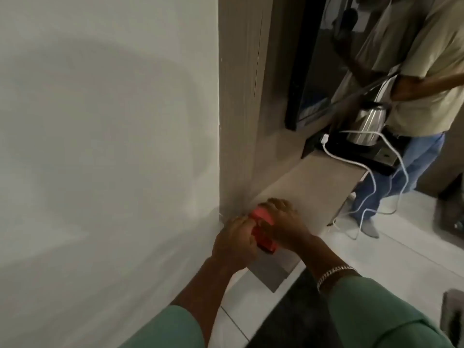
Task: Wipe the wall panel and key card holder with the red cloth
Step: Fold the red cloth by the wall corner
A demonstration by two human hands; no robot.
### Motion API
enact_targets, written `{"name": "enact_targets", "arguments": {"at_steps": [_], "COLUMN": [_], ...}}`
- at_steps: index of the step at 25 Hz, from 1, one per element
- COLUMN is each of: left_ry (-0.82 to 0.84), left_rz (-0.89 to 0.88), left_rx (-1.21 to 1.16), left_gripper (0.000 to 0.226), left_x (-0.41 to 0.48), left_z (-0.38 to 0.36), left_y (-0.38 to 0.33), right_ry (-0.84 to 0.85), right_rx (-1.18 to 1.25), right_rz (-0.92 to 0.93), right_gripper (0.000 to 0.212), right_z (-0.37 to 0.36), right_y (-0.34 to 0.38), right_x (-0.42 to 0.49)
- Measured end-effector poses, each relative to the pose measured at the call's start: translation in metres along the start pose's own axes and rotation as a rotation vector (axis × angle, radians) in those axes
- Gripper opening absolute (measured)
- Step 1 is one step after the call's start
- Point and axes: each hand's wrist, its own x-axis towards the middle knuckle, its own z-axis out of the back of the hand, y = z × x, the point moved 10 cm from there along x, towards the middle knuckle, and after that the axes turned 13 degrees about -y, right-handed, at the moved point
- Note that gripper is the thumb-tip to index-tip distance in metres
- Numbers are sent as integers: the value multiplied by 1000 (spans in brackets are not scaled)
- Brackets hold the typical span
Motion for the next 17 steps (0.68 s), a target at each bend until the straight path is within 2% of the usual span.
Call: {"name": "enact_targets", "arguments": {"at_steps": [3, 7, 8, 9, 11, 12, 14, 17], "left_ry": [-112, -360, -389, -384, -313, -271, -215, -139], "left_rz": [196, 644, 794, 958, 1213, 1248, 1203, 1025], "left_rx": [-133, -437, -559, -718, -997, -1021, -965, -930], "left_gripper": [21, 8, 9, 19, 34, 35, 27, 28], "left_x": [0, -15, -23, -32, -52, -60, -70, -74], "left_z": [-27, -45, -51, -64, -88, -89, -77, -26], "left_y": [25, 57, 64, 71, 75, 74, 77, 71], "right_ry": [56, -19, -27, -26, -29, -23, 0, -32], "right_rx": [-21, -36, -42, -45, -7, 22, 59, 82], "right_rz": [-5, 16, 17, 21, 37, 49, 83, 195], "right_gripper": [61, 62, 62, 62, 61, 61, 68, 82], "right_z": [-43, -61, -59, -60, -59, -58, -55, -31], "right_y": [-17, -24, -22, -19, -11, -4, 14, 65], "right_x": [2, -12, -17, -24, -43, -55, -73, -89]}}
